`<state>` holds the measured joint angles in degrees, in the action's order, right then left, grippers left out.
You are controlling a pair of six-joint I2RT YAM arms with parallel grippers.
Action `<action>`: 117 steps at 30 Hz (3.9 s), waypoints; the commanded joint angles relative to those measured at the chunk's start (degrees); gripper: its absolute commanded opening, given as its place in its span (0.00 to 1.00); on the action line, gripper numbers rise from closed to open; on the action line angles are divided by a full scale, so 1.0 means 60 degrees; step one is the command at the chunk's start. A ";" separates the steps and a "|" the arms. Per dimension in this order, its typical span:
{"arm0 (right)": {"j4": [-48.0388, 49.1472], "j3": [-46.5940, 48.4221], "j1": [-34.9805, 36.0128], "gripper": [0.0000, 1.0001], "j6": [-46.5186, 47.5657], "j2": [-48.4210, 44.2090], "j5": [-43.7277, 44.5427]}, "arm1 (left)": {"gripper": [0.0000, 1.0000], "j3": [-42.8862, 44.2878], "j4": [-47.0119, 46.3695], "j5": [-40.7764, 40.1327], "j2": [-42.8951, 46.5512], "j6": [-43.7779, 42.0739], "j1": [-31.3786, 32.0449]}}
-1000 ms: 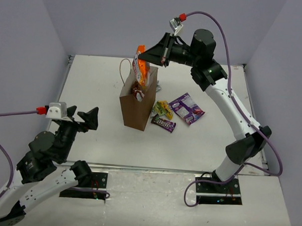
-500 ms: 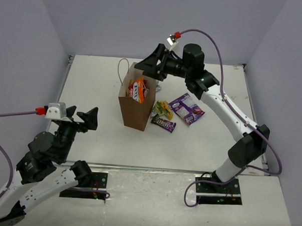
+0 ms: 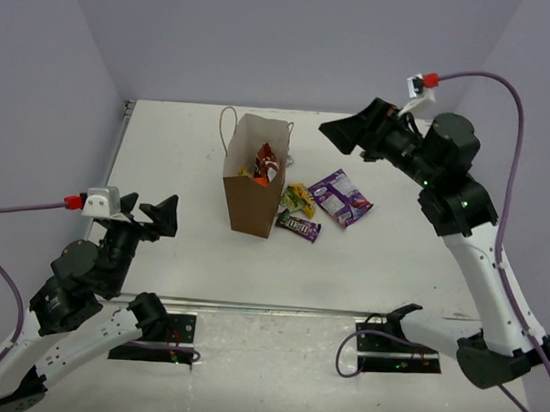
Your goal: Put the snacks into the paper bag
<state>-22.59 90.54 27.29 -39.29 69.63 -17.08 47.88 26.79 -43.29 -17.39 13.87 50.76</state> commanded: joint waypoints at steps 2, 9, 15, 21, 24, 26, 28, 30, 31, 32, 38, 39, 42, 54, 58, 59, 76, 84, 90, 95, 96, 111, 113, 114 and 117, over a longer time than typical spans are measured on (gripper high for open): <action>-0.0104 -0.2327 -0.1324 0.99 0.0352 -0.0646 -0.0082 | 1.00 0.0004 -0.0289 -0.0110 -0.0134 -0.0158 -0.0008; 0.0382 -0.4322 -0.1443 0.99 0.0264 -0.0838 -0.0041 | 1.00 0.0062 -0.0319 -0.0095 -0.0295 -0.0187 -0.0008; 0.0730 -0.6268 -0.3136 0.99 -0.1154 -0.0413 0.0270 | 1.00 0.0048 -0.0231 -0.0095 -0.0178 -0.0085 -0.0008; 0.3265 -0.8995 -0.4460 0.99 -0.3016 -0.0150 0.0224 | 1.00 -0.0011 -0.0333 -0.0080 -0.0178 -0.0143 -0.0008; 0.3706 -0.9129 -0.4460 0.99 -0.3149 0.0565 0.0544 | 1.00 -0.0011 -0.0319 -0.0066 -0.0207 -0.0158 -0.0008; 0.4159 -0.9056 -0.4475 0.99 -0.3164 0.0933 0.0955 | 1.00 0.0004 -0.0333 -0.0051 -0.0193 -0.0173 -0.0008; 0.4539 -0.9012 -0.4489 0.99 -0.3178 0.1577 0.1394 | 1.00 -0.0011 -0.0348 -0.0036 -0.0207 -0.0173 -0.0008; 0.4614 -0.8719 -0.4489 0.99 -0.3251 0.2104 0.1542 | 1.00 -0.0025 -0.0333 -0.0036 -0.0193 -0.0173 -0.0008; 0.4658 -0.8631 -0.4489 0.99 -0.3310 0.2542 0.1630 | 1.00 -0.0026 -0.0319 -0.0036 -0.0178 -0.0158 -0.0008; 0.4760 -0.8587 -0.4475 0.96 -0.3470 0.2691 0.1820 | 1.00 -0.0026 -0.0319 -0.0051 -0.0164 -0.0158 -0.0008; 0.5451 -0.8516 -0.4475 0.79 -0.3867 0.3027 0.2451 | 1.00 -0.0040 -0.0348 -0.0080 -0.0061 -0.0173 -0.0008; 0.5333 -0.8397 -0.4475 0.66 -0.3867 0.3160 0.2379 | 1.00 -0.0055 -0.0363 -0.0080 -0.0061 -0.0173 -0.0008; 0.4923 -0.8147 -0.4475 0.00 -0.3809 0.3177 0.2116 | 1.00 -0.0055 -0.0377 -0.0080 -0.0090 -0.0202 -0.0008; 0.3079 -0.8178 -0.3449 0.11 -0.2637 -0.2258 0.2847 | 1.00 -0.0055 -0.0392 -0.0066 -0.0091 -0.0217 -0.0008; 0.1774 -0.7401 -0.3653 0.99 -0.2563 -0.1134 0.3346 | 1.00 -0.0055 -0.0407 -0.0022 -0.0018 -0.0217 -0.0008; 0.1802 -0.7414 -0.3785 0.99 -0.2723 -0.0522 0.2953 | 1.00 -0.0040 -0.0407 -0.0007 -0.0003 -0.0217 -0.0008; 0.1790 -0.5498 -0.4255 0.83 -0.3222 0.4725 0.2262 | 1.00 -0.0055 -0.0495 0.0052 0.0115 -0.0275 -0.0008; 0.0705 -0.4032 -0.3537 0.28 -0.3384 0.5563 0.2832 | 1.00 -0.0040 -0.0480 0.0022 0.0188 -0.0275 -0.0008; 0.1183 -0.4760 -0.3435 0.00 -0.2915 0.4718 0.2319 | 1.00 -0.0055 -0.0480 0.0037 0.0232 -0.0261 -0.0008; 0.1654 -0.6388 -0.3318 0.00 -0.2361 0.2082 0.2161 | 1.00 -0.0069 -0.0480 0.0066 0.0159 -0.0275 -0.0008; 0.1829 -0.6404 -0.3289 0.00 -0.2068 0.1294 0.1767 | 1.00 -0.0069 -0.0509 0.0066 0.0115 -0.0290 -0.0008; -0.0936 -0.0562 -0.1576 0.00 -0.0395 -0.0779 -0.1693 | 1.00 -0.0069 -0.0436 0.0052 0.0188 -0.0217 -0.0008; -0.0981 0.0215 -0.1136 0.00 -0.0468 -0.0663 -0.1913 | 1.00 -0.0055 -0.0436 0.0023 0.0159 -0.0217 -0.0008; -0.0981 0.0406 -0.0975 0.00 -0.0643 -0.0604 -0.2175 | 1.00 -0.0055 -0.0421 0.0008 0.0159 -0.0217 -0.0008; -0.0572 0.0876 -0.0244 0.00 -0.1024 -0.0574 -0.2295 | 1.00 -0.0069 -0.0407 0.0022 0.0173 -0.0202 -0.0008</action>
<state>-27.86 92.01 22.92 -43.53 65.73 -26.26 47.86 26.17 -42.74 -16.53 13.69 50.76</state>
